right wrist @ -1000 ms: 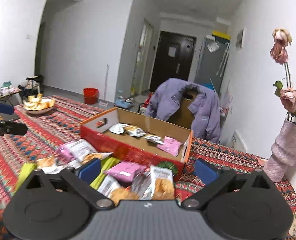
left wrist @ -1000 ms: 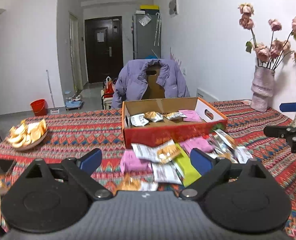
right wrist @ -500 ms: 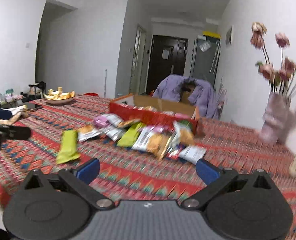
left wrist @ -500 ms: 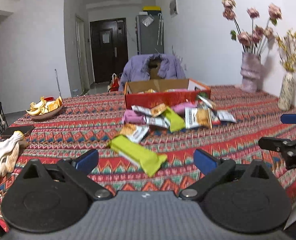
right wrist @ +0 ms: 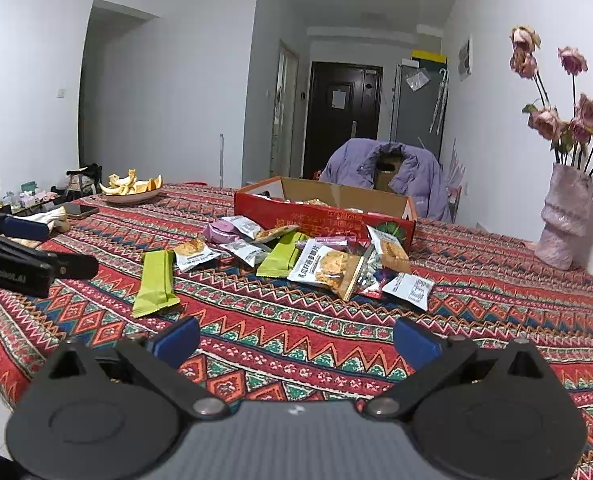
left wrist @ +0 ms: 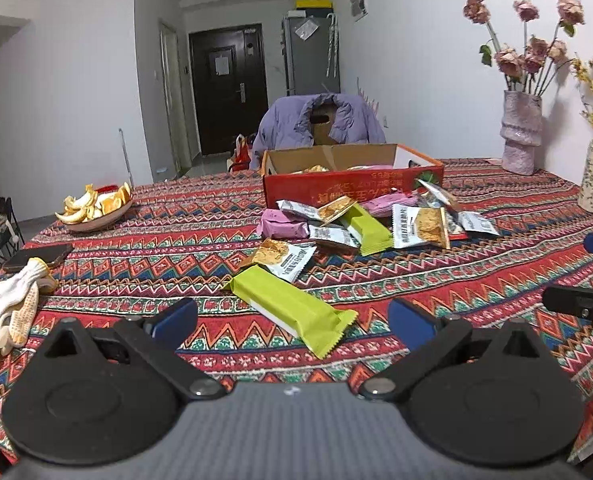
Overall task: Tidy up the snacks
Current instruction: 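Move both grippers back toward the snack pile, then grasp a silver packet with the right gripper while the left gripper grasps a cookie packet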
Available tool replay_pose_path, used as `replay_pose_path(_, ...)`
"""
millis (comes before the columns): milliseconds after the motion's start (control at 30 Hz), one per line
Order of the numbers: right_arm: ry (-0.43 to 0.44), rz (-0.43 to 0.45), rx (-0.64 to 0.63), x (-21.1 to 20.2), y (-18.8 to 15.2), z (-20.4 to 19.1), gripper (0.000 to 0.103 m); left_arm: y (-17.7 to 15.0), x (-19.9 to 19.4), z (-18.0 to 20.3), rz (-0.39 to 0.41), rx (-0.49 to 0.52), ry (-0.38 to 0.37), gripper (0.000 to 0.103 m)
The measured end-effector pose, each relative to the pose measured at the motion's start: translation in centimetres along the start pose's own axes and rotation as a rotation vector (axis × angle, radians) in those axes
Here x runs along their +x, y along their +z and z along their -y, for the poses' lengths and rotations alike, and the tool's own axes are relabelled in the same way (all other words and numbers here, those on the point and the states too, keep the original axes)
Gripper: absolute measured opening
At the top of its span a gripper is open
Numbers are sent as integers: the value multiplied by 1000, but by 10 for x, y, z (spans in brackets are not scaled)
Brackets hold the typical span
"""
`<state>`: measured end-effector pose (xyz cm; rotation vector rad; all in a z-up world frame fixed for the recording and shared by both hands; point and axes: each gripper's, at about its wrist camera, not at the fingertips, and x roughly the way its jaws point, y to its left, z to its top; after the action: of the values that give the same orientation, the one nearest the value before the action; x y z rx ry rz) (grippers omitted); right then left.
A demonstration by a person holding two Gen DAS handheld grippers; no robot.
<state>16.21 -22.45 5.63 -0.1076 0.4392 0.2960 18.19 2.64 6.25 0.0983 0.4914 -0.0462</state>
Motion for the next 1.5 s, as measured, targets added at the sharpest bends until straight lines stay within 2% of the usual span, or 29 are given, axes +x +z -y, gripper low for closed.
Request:
replay_pose_path(133, -6, -22, 26, 19, 14, 14, 103, 17, 36, -7, -32, -13, 4, 103)
replay_pose_path(267, -9, -43, 48, 45, 37, 36, 103, 40, 82, -17, -61, 3, -32, 103)
replay_pose_path(400, -43, -107, -38, 80, 54, 47, 101, 52, 138, -20, -110, 90, -15, 102)
replay_pose_path(467, -43, -115, -102, 98, 59, 48, 100, 52, 166, -22, -149, 110, -52, 102)
replay_pose_path(533, -19, -125, -174, 117, 63, 48, 95, 51, 188, -27, -181, 110, -121, 101)
replay_pose_path(567, -4, -132, -206, 128, 64, 47, 90, 50, 199, -29, -208, 104, -140, 101)
replay_pose_path(633, 31, -140, -249, 149, 63, 47, 86, 50, 215, -31, -258, 107, -169, 99)
replay_pose_path(700, 66, -161, -268, 172, 61, 47, 81, 49, 225, -31, -279, 115, -163, 88)
replay_pose_path(733, 84, -160, -285, 180, 60, 47, 79, 49, 228, -32, -274, 115, -174, 87)
replay_pose_path(767, 95, -160, -312, 189, 59, 47, 79, 49, 230, -33, -270, 108, -184, 80)
replay_pose_path(867, 75, -155, -410, 211, 57, 43, 79, 49, 232, -40, -266, 66, -213, 77)
replay_pose_path(1000, 115, -177, -461, 233, 55, 45, 79, 46, 229, -42, -233, 71, -197, 60)
replay_pose_path(1033, 145, -171, -473, 235, 55, 45, 79, 47, 229, -40, -233, 68, -196, 53)
replay_pose_path(1100, 177, -165, -506, 239, 52, 43, 78, 50, 229, -43, -237, 49, -177, 17)
replay_pose_path(1167, 193, -161, -517, 242, 50, 42, 77, 54, 230, -50, -267, -13, -170, 16)
replay_pose_path(1233, 183, -171, -494, 242, 51, 42, 67, 56, 226, -52, -252, -31, -153, 15)
replay_pose_path(1300, 169, -169, -463, 235, 52, 44, 53, 56, 219, -51, -231, -12, -129, 13)
replay_pose_path(1400, 153, -164, -374, 221, 55, 53, 30, 58, 207, -49, -217, -24, -134, 13)
replay_pose_path(1500, 149, -154, -279, 204, 54, 61, 13, 61, 190, -44, -192, -29, -127, 13)
